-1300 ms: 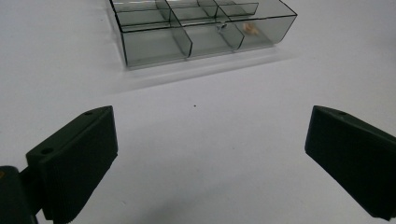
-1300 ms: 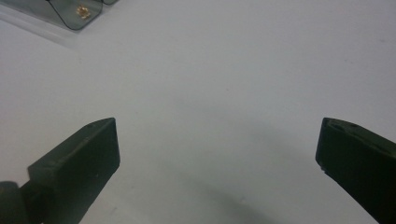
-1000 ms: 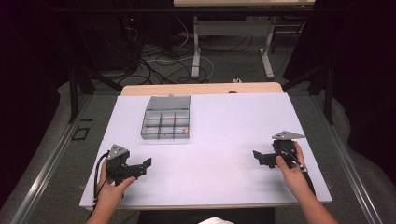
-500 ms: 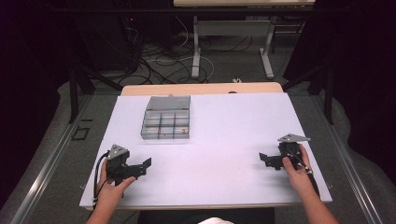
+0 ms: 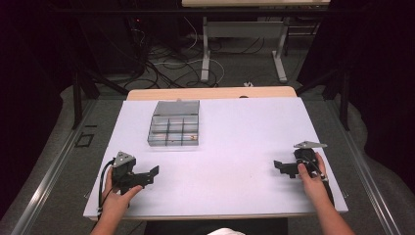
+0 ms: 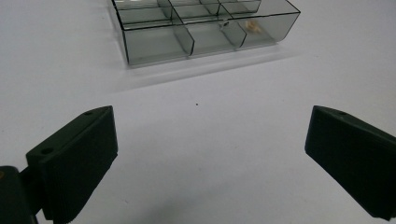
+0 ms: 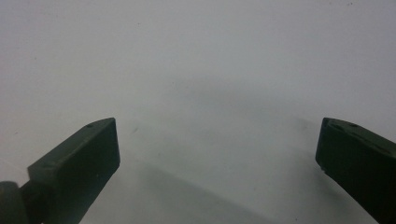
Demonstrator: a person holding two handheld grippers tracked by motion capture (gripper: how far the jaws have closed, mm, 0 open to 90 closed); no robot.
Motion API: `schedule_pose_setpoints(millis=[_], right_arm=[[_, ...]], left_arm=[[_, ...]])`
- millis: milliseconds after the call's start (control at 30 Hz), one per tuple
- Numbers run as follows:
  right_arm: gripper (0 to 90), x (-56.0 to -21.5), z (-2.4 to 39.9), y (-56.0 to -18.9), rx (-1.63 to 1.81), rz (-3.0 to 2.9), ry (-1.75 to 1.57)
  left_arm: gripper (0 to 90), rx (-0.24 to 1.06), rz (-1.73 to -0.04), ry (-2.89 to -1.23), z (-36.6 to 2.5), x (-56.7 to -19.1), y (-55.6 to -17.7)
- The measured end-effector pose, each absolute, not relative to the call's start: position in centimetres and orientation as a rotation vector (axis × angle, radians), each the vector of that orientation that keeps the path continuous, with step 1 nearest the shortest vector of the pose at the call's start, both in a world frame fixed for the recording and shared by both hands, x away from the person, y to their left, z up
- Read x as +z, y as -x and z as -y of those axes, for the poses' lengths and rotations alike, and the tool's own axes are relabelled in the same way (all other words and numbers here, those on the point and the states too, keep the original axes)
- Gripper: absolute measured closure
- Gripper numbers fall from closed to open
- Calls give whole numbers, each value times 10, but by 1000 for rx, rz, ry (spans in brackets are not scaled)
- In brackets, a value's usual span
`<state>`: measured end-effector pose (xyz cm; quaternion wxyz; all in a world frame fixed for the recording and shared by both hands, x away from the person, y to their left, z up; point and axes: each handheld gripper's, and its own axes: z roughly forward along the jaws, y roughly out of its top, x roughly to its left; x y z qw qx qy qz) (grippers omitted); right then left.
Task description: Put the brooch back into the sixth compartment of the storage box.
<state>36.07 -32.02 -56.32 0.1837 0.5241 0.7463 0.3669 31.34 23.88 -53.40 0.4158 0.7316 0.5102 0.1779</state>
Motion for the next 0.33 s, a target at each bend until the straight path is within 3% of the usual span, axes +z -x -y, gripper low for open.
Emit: schedule_pose_setpoints(millis=[333], right_arm=[[0, -564, 319, -360, 1046, -2099, -1514]], left_arm=[[25, 448, -1283, -1834, -239, -534, -314]])
